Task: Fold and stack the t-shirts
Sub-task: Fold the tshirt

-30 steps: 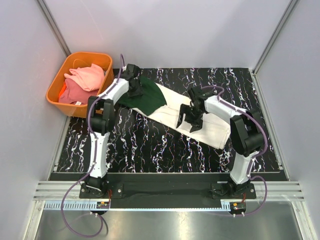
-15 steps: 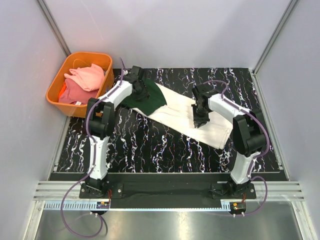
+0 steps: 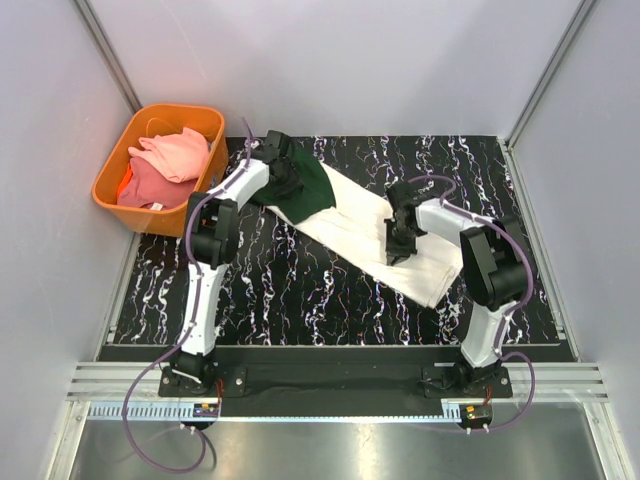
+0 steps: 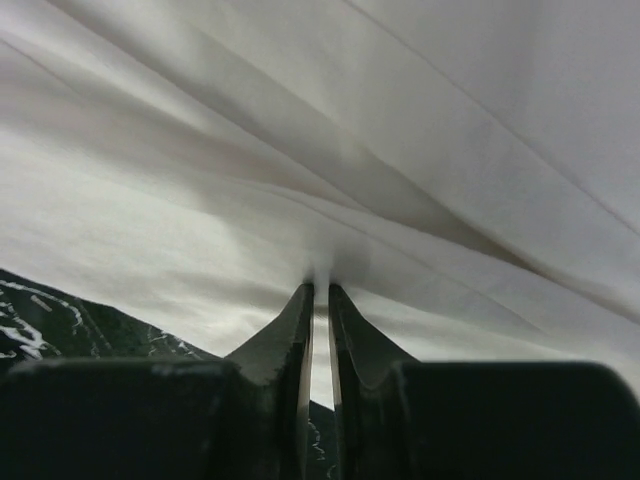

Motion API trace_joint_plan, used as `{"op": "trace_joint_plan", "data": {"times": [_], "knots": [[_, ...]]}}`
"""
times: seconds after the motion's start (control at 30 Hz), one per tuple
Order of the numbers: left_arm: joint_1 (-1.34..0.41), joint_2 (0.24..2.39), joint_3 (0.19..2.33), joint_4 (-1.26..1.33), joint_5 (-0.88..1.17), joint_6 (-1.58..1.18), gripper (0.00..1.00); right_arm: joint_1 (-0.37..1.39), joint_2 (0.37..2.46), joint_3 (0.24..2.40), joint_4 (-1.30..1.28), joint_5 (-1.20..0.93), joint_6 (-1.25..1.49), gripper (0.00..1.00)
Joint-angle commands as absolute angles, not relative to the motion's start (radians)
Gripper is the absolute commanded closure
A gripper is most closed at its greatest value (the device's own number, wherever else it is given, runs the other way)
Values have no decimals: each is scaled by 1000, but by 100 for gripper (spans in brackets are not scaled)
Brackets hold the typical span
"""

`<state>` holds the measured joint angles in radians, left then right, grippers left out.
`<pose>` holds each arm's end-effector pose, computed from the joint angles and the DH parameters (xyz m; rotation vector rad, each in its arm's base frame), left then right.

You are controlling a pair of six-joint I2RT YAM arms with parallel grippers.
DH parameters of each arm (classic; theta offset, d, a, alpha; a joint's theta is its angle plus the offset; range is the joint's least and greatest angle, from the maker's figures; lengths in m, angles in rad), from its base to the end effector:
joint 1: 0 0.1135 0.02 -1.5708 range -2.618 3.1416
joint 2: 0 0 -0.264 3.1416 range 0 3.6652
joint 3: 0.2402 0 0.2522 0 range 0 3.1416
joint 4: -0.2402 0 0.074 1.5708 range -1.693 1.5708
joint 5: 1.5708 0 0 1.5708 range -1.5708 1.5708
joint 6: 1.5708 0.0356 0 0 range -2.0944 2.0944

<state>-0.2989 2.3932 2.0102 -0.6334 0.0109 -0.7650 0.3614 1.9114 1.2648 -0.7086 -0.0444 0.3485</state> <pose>0.4976 -0.1537 0.1641 -0.6061 2.5713 -0.3937 0.3393 0.1299 0.1556 -0.0261 2.9498 0.1724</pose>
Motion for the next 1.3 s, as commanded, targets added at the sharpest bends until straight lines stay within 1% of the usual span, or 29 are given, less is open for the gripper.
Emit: {"op": "trace_joint_plan", "data": {"times": [0.0, 0.1, 0.23, 0.5, 0.73, 0.87, 0.97, 1.0, 1.07, 1.1, 1.13, 1.2, 1.23, 1.27], "knots": [[-298, 2491, 2097, -626, 72, -784, 55, 420, 1869, 1132, -634, -165, 484, 82], [-299, 2542, 2181, -617, 115, -782, 54, 463, 1832, 1074, -580, -239, 581, 82], [-299, 2606, 2259, -568, 182, -770, 53, 538, 1828, 1069, -497, -319, 719, 82], [-298, 2631, 2240, -341, 304, -755, 52, 652, 1917, 1126, -218, -437, 1105, 81], [-296, 2658, 2260, -258, 406, -700, 50, 771, 2037, 1227, -37, -474, 1284, 81], [-281, 2628, 2235, -262, 437, -672, 50, 785, 2034, 1261, -40, -468, 1252, 80], [-276, 2559, 2224, -314, 428, -606, 49, 781, 1987, 1264, -99, -460, 1157, 77], [-276, 2537, 2215, -337, 428, -594, 49, 781, 1958, 1267, -119, -460, 1088, 75], [-278, 2459, 2198, -363, 416, -568, 47, 772, 1931, 1290, -225, -457, 1010, 69], [-278, 2429, 2174, -386, 410, -557, 46, 766, 1896, 1290, -257, -445, 943, 62], [-279, 2358, 2154, -402, 376, -540, 46, 741, 1870, 1269, -282, -442, 915, 59], [-279, 2277, 2064, -426, 347, -523, 42, 700, 1795, 1232, -340, -452, 847, 55], [-279, 2187, 2025, -428, 322, -509, 40, 680, 1766, 1209, -362, -456, 824, 51], [-281, 2143, 1990, -431, 310, -499, 36, 632, 1708, 1159, -392, -460, 799, 48]]}}
